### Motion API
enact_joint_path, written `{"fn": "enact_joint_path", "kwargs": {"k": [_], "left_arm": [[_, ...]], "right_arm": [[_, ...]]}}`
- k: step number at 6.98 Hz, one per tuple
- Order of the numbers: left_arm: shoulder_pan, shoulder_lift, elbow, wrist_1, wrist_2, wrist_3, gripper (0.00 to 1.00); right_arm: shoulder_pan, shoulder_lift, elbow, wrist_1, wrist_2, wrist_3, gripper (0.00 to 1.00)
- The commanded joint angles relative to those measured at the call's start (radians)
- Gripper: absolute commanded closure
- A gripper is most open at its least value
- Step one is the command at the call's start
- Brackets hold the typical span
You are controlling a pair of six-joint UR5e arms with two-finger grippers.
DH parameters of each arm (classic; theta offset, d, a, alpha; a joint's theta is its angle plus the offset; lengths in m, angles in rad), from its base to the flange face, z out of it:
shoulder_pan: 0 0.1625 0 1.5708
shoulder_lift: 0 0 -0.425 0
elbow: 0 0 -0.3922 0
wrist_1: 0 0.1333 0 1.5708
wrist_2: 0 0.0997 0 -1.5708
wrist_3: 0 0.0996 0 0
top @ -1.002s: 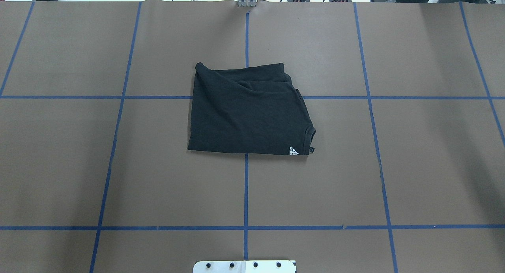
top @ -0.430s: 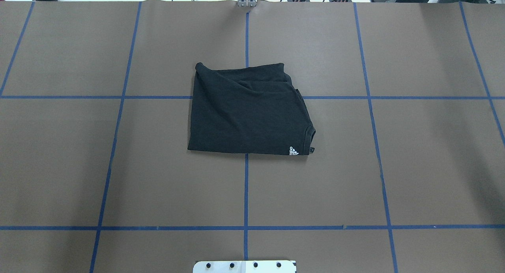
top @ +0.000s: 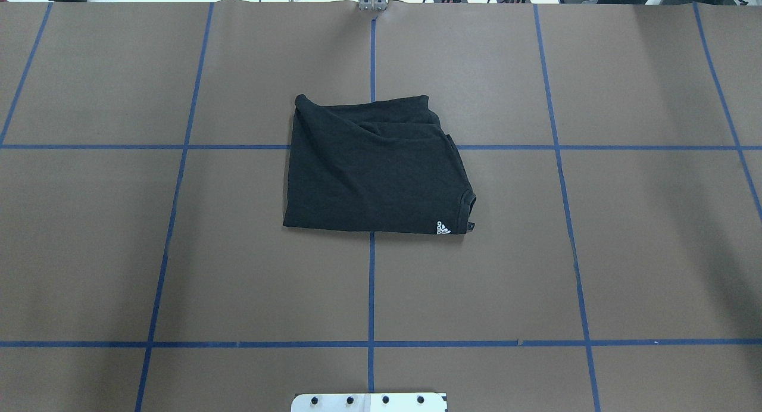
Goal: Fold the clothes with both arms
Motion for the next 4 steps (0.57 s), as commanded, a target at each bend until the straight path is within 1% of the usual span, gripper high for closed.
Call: {"fn": "enact_joint_path", "kwargs": {"k": [1,4], "left_arm": [[0.001,-0.001,-0.004,-0.004,-0.002,0.001,0.00],[0.001,-0.001,-0.006,-0.006,-0.005,0.005,0.00]], "right_arm": [[-0.005,0.003,0.003,0.001,0.001,0.000,0.00],[-0.005,0.010,-0.001,0.000,0.012,0.002,0.00]]}}
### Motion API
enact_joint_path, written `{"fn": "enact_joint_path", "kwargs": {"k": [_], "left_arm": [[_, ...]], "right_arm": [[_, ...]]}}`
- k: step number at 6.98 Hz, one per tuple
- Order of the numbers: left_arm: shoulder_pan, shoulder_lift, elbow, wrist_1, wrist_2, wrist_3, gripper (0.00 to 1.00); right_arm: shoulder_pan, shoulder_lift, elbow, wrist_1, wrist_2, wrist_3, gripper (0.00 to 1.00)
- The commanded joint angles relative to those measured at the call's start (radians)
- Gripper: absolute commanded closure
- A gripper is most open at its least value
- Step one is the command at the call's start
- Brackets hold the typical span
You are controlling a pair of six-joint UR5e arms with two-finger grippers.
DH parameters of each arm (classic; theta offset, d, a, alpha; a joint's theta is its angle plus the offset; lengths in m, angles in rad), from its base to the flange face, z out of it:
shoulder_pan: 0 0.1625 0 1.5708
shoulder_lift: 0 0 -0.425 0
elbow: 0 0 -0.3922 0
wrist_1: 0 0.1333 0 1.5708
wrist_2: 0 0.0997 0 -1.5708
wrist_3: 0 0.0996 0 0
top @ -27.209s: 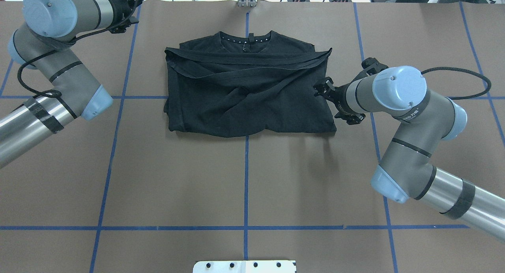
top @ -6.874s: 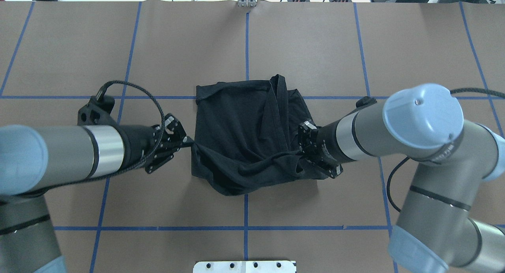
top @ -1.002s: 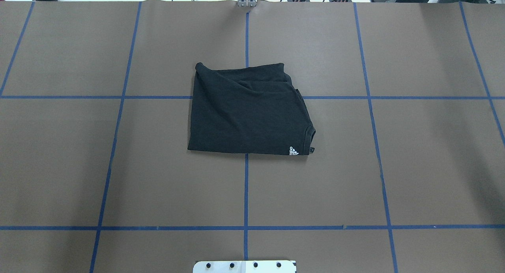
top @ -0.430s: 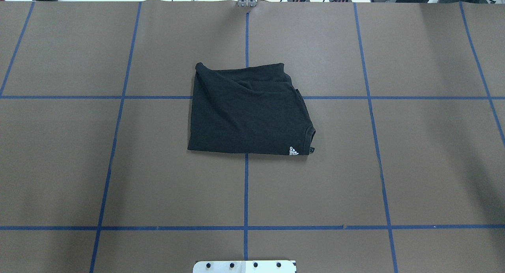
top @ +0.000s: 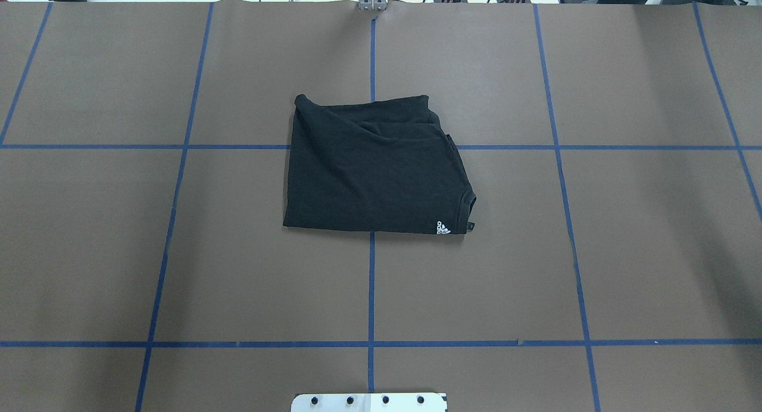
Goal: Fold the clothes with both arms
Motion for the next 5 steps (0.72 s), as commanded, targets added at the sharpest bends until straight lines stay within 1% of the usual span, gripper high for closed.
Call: {"fn": "enact_joint_path", "kwargs": {"k": [1,5], "left_arm": [[0.000,0.000,-0.001,-0.001,-0.001,0.001,0.00],[0.000,0.000,-0.010,0.001,-0.001,0.001,0.00]], "right_arm": [[0.000,0.002,0.001,0.000,0.003,0.001,0.00],[0.000,0.000,0.002,0.001,0.001,0.001,0.00]]}}
